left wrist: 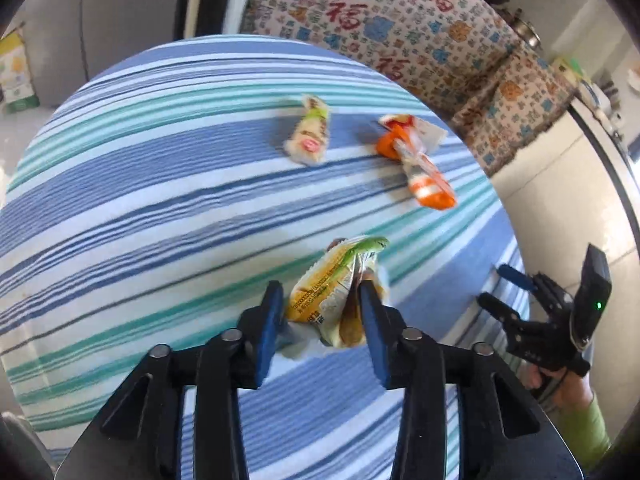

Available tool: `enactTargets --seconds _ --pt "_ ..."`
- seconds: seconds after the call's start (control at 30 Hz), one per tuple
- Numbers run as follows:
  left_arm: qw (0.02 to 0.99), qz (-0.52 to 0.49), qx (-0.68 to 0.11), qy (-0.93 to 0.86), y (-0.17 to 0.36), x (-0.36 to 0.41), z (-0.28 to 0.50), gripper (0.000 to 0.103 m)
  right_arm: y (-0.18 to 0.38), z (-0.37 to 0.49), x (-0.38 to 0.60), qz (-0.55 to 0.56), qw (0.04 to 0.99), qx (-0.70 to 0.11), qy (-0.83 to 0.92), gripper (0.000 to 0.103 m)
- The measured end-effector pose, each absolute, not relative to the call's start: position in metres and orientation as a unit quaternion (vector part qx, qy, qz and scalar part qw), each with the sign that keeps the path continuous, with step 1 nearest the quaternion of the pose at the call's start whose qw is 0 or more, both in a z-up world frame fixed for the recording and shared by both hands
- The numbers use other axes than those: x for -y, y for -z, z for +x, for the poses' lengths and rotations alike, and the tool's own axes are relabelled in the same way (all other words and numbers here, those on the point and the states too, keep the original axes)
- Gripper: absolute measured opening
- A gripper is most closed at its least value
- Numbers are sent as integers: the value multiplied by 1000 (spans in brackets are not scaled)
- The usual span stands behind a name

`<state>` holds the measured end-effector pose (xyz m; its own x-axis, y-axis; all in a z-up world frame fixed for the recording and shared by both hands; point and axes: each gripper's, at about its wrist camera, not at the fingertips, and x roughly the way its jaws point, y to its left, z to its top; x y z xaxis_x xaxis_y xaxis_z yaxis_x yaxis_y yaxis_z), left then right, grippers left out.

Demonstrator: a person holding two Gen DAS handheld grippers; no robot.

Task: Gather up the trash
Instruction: 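Grasp the yellow-green snack packet with the left gripper while the right gripper approaches the orange wrapper, then lift the packet with the left gripper while the right gripper grasps the orange-white wrapper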

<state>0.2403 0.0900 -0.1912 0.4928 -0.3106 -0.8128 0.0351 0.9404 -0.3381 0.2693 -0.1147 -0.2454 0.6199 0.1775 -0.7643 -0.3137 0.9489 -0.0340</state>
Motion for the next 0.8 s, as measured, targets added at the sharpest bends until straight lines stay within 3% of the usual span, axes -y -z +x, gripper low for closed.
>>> enactTargets --seconds 0.2,0.27,0.33,0.6,0.8 --pt "872 -132 -471 19 197 -123 248 57 245 265 115 -81 898 -410 -136 72" --pt "883 -132 -449 38 193 -122 242 70 245 266 114 -82 898 -410 -136 72" --pt "895 -132 -421 72 190 -117 233 102 245 266 114 -82 898 -410 -136 73" --pt "887 37 -426 174 210 -43 232 102 244 265 115 -82 897 -412 -138 74" --pt "890 39 -415 182 212 -35 231 100 234 283 117 -57 891 -426 -145 73"
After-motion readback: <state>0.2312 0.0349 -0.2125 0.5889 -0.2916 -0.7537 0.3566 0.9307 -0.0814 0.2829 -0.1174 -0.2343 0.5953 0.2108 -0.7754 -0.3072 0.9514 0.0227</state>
